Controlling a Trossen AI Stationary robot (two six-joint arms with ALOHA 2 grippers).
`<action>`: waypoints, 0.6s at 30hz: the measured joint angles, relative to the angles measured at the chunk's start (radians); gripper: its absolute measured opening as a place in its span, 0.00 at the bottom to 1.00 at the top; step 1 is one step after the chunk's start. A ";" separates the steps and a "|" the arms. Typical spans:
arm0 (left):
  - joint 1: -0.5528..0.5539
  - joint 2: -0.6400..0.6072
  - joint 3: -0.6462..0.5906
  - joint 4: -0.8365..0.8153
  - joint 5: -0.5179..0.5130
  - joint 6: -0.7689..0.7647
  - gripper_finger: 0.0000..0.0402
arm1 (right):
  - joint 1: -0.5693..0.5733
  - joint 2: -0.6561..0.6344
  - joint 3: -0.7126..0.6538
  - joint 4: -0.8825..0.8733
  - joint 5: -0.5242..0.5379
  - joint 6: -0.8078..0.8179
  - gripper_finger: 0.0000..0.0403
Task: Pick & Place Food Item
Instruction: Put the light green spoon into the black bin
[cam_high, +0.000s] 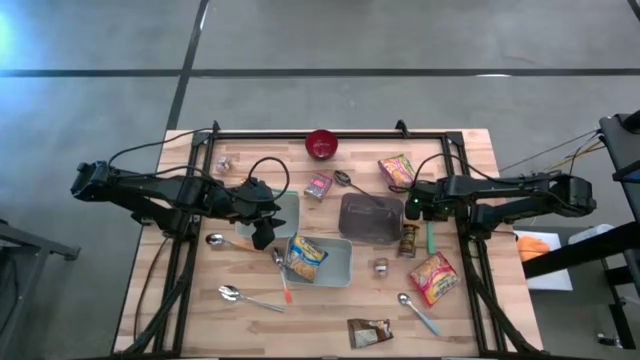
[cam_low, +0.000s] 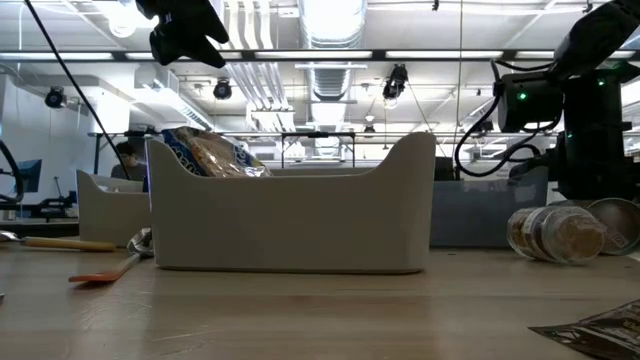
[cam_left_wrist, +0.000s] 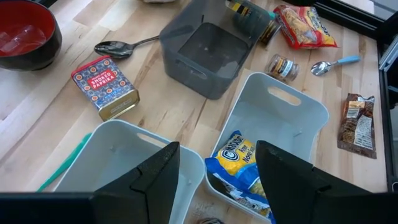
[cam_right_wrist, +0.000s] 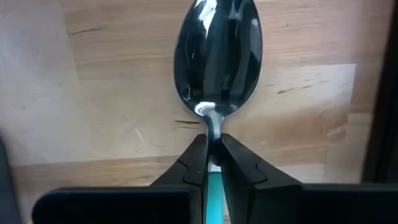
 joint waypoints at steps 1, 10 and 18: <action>0.000 0.000 0.000 0.000 0.000 0.000 0.53 | 0.000 0.000 0.001 -0.001 0.000 -0.003 0.05; 0.000 0.000 0.000 -0.002 0.002 -0.008 0.53 | -0.001 -0.011 0.068 -0.067 0.007 -0.065 0.05; 0.000 0.000 0.000 -0.002 0.002 -0.021 0.53 | -0.001 -0.033 0.108 -0.108 0.009 -0.118 0.04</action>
